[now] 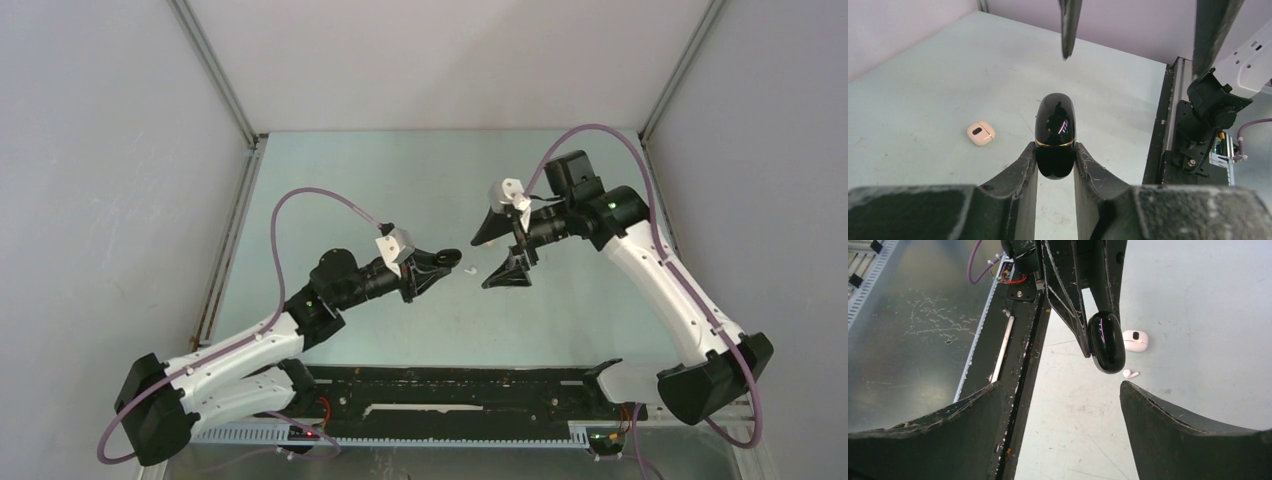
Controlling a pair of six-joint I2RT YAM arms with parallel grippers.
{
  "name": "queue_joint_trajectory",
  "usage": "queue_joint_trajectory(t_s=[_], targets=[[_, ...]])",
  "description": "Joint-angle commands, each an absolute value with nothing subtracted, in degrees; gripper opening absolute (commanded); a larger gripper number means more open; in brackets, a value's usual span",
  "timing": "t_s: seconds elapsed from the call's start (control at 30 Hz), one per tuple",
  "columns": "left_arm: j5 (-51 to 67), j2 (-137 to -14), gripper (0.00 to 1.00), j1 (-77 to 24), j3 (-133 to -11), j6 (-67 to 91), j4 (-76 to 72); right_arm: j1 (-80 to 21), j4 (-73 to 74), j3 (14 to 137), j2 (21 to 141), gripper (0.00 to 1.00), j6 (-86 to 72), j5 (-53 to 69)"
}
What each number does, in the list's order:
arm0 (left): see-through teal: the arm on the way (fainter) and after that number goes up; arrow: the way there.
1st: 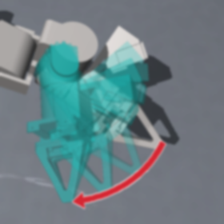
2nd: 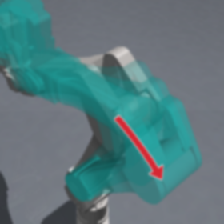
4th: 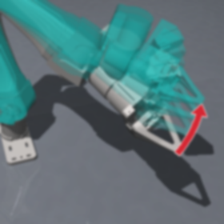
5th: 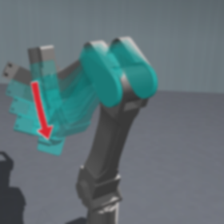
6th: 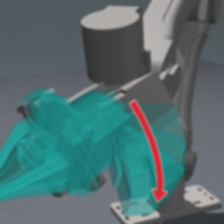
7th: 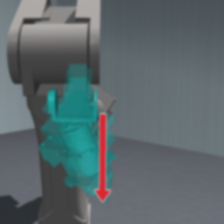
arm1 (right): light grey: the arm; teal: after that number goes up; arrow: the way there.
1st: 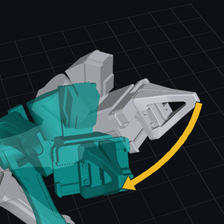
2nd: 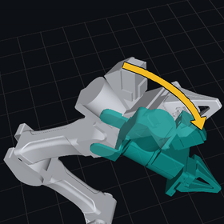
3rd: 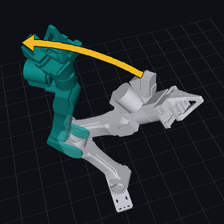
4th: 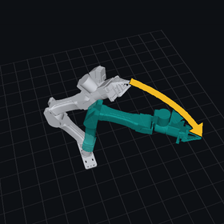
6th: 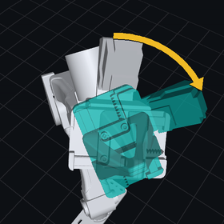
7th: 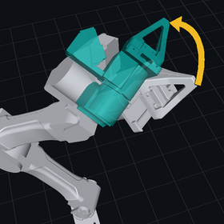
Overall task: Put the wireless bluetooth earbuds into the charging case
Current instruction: Close the charging case.
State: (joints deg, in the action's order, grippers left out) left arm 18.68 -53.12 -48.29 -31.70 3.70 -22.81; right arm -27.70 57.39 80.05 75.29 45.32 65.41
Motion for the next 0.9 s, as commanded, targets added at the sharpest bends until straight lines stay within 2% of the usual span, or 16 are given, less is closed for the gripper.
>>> queue_joint_trajectory(t_s=[0.0, 0.27, 0.43, 0.53, 0.73, 0.87], targets=[[18.27, -54.28, 0.00, -47.96, -34.58, 5.25, -22.96, -25.15, 59.22, 80.33, 73.42, 0.88, 47.82, 69.66], [19.06, -57.16, 0.00, -47.91, -35.76, 7.54, -22.17, -22.35, 40.60, 75.01, 79.20, 0.85, 30.96, 58.29], [11.68, -61.53, 0.01, -47.97, -39.56, 15.43, -16.52, -16.65, 36.91, 74.91, 82.23, 0.85, 24.46, 58.87], [12.70, -65.47, 0.00, -47.91, -43.26, 19.59, -13.00, -13.77, 32.66, 73.61, 81.00, 0.84, 19.20, 57.96], [13.90, -71.70, 0.00, -48.01, -43.50, 30.51, -18.66, -9.79, 24.44, 69.85, 77.04, 0.85, 12.18, 49.67], [13.27, -76.18, 0.00, -48.02, -42.06, 38.32, -22.90, -6.05, 22.19, 68.72, 76.79, 0.85, 8.91, 50.21]])
